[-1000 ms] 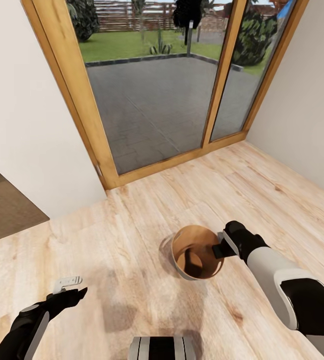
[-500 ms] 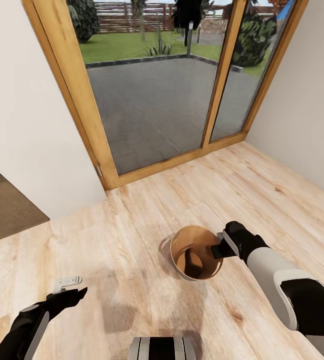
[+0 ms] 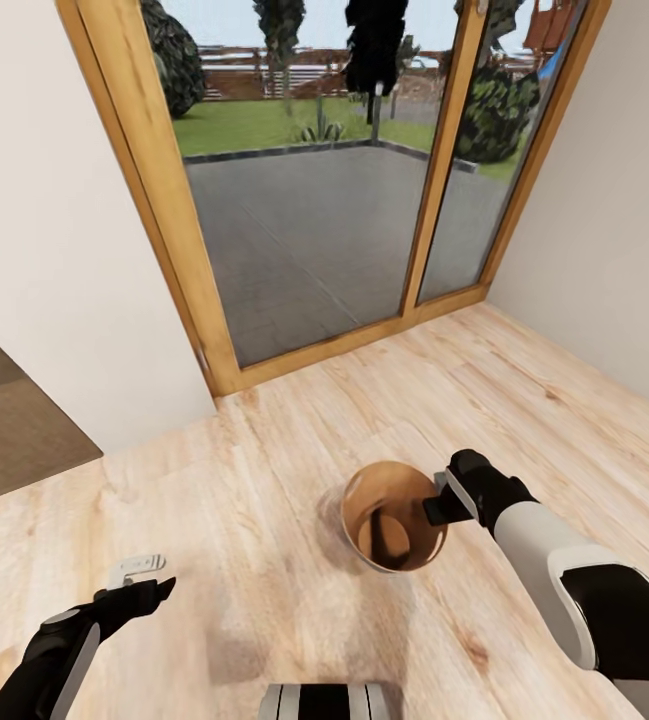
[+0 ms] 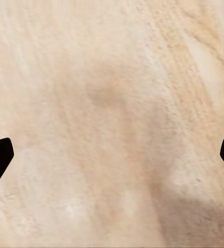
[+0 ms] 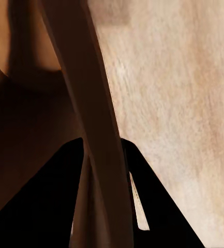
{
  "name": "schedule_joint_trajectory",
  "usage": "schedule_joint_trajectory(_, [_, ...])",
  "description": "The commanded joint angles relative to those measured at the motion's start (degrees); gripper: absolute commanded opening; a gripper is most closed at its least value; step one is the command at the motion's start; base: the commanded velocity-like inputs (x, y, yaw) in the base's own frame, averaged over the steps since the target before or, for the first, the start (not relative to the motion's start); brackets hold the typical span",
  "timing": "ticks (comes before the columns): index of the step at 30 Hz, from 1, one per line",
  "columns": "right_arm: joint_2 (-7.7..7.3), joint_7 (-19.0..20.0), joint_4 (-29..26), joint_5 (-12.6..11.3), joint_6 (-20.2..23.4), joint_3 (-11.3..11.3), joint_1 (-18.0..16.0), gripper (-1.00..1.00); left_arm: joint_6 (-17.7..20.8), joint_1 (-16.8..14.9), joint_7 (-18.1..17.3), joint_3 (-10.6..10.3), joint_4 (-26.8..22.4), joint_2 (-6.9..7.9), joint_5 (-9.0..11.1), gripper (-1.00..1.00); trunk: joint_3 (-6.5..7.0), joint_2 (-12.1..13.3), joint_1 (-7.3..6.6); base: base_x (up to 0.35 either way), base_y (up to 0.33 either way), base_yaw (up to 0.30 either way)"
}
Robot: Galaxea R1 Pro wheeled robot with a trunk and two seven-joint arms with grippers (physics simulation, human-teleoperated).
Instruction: Put the three can of soda from the living room inside the tash can in the kitchen.
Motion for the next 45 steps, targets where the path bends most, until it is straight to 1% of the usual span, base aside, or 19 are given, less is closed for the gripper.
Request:
schedule_joint_trajectory(1, [0.01,-0.02,-0.03,-0.77,0.04,-0.13,0.10,-1.00,0.00,0.00,0.00,0.01,0.05,-0.02,-0.01,1.00,0.23,0.01,-0.03,0.000,0.000,0.000])
schedule_joint_trajectory(8, [0.09,0.15,-0.05,-0.95,0.03,-0.16,0.59,-1.00,0.10,0.00,0.00,-0.01,0.71,-0.07,-0.01,1.00,1.78,0.11,-0.21,0.000,0.000,0.000])
schedule_joint_trajectory(10, [0.06,0.18,-0.02,-1.08,-0.63,-0.25,0.70,-1.00,0.14,-0.02,0.00,0.01,0.74,-0.07,-0.01,1.00,2.23,0.14,-0.26,0.000,0.000,0.000])
schedule_joint_trajectory(11, [0.04,0.22,0.01,-1.15,-2.40,-0.32,1.16,-1.00,0.18,-0.01,0.00,0.03,0.78,-0.07,-0.01,1.00,2.45,0.15,-0.28,0.000,0.000,0.000])
schedule_joint_trajectory(13, [0.02,0.25,0.02,-1.20,-3.81,-0.33,1.62,-1.00,0.23,0.00,0.00,0.03,0.82,-0.07,-0.01,1.00,2.89,0.18,-0.34,0.000,0.000,0.000])
schedule_joint_trajectory(17, [0.01,0.34,0.03,-1.28,-4.95,-0.36,2.07,-1.00,0.28,0.00,0.00,0.04,0.86,-0.12,-0.01,1.00,3.78,0.23,-0.44,0.000,0.000,0.000])
schedule_joint_trajectory(25, [-0.04,0.41,-0.04,-1.38,-5.44,-0.55,2.41,-1.00,0.36,-0.05,0.00,0.04,0.87,-0.21,-0.01,1.00,5.55,0.34,-0.64,0.000,0.000,0.000])
schedule_joint_trajectory(28, [-0.15,1.86,-0.23,-1.39,-5.69,-0.63,3.22,-1.00,0.42,-0.04,0.00,0.04,0.87,-0.24,-0.01,1.00,6.21,0.38,-0.72,0.000,0.000,0.000])
schedule_joint_trajectory(32, [-0.09,3.42,-0.18,-1.39,-9.29,-0.65,4.46,-1.00,0.40,-0.04,0.00,0.04,1.75,-0.25,-0.01,1.00,7.10,0.43,-0.83,0.000,0.000,0.000])
schedule_joint_trajectory(38, [-0.04,4.03,-0.22,-1.39,-11.25,-0.59,5.78,-1.00,0.35,-0.08,0.01,0.03,3.52,-0.25,0.04,1.00,8.43,0.51,-0.98,0.000,0.000,0.000])
schedule_joint_trajectory(40, [-0.09,4.82,-0.19,-1.39,-13.11,-0.58,6.43,-1.00,0.32,-0.08,0.01,0.04,3.80,-0.25,0.06,1.00,8.87,0.54,-1.03,0.000,0.000,0.000])
schedule_joint_trajectory(43, [-0.22,6.94,-0.18,-1.08,-15.41,-0.52,7.13,-1.00,0.28,-0.09,0.00,0.04,4.04,-0.25,0.07,1.00,9.54,0.58,-1.11,0.000,0.000,0.000])
schedule_joint_trajectory(45, [-0.32,8.27,-0.25,-0.93,-16.19,-0.46,7.39,-1.00,0.19,-0.09,0.00,0.04,4.12,-0.25,0.08,1.00,9.98,0.60,-1.16,0.000,0.000,0.000])
